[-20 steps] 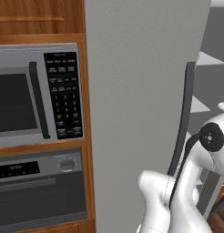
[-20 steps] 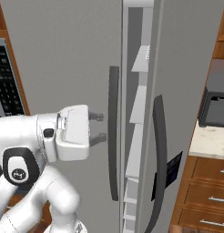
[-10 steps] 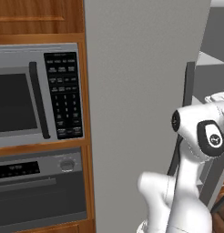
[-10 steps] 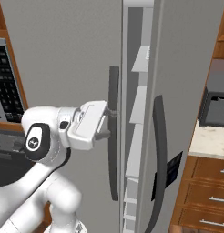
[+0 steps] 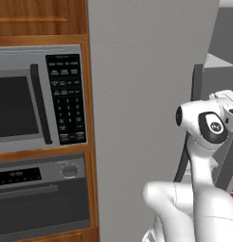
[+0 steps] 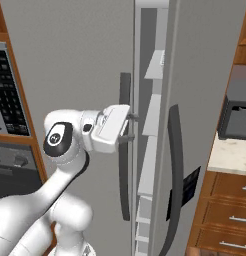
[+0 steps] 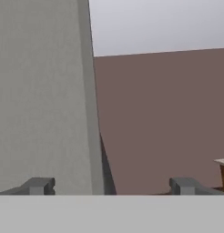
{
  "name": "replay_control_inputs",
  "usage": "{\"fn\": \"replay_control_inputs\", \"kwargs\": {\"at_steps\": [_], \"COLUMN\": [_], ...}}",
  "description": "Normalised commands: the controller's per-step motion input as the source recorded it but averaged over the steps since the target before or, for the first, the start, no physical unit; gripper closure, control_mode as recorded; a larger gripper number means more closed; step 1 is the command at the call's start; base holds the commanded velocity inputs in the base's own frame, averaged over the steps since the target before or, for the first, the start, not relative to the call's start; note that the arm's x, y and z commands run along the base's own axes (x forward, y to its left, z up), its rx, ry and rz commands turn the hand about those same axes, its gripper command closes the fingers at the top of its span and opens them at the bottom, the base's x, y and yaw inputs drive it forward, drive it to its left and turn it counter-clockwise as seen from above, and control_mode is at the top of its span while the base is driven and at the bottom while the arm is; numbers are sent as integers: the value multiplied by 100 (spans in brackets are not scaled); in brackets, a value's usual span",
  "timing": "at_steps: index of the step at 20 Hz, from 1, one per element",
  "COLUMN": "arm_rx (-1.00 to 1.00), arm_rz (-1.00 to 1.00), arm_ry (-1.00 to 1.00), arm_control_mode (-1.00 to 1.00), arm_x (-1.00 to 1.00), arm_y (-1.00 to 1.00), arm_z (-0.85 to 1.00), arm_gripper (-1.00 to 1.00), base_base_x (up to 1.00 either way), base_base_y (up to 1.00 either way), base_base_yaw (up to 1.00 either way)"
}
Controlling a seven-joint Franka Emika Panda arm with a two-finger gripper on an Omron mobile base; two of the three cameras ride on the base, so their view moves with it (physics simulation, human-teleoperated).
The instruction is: Open the freezer door, pick up the ice cube tray from the freezer, and place it on the dining counter.
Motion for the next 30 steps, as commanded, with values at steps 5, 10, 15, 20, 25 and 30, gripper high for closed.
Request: {"fn": "replay_control_inputs", "kwargs": {"at_steps": [5,10,15,20,25,30], "arm_rx": [6,5,6,5,5,3], "arm_rz": [0,0,0,0,0,0], "arm_ry": [0,0,0,0,-1,-1], "arm_control_mode": [-100,-100,-100,-100,-100,-100], "arm_x": [35,30,8,0,0,0], "arm_y": [-40,-41,-46,-57,-54,-51], "arm_z": [-2,-14,-13,-2,-5,-1], "arm_gripper": [-100,-100,-100,-100,-100,-100], "base_base_x": [0,0,0,0,0,0], "base_base_y": [0,0,0,0,0,0], "base_base_yaw": [0,0,0,0,0,0]}}
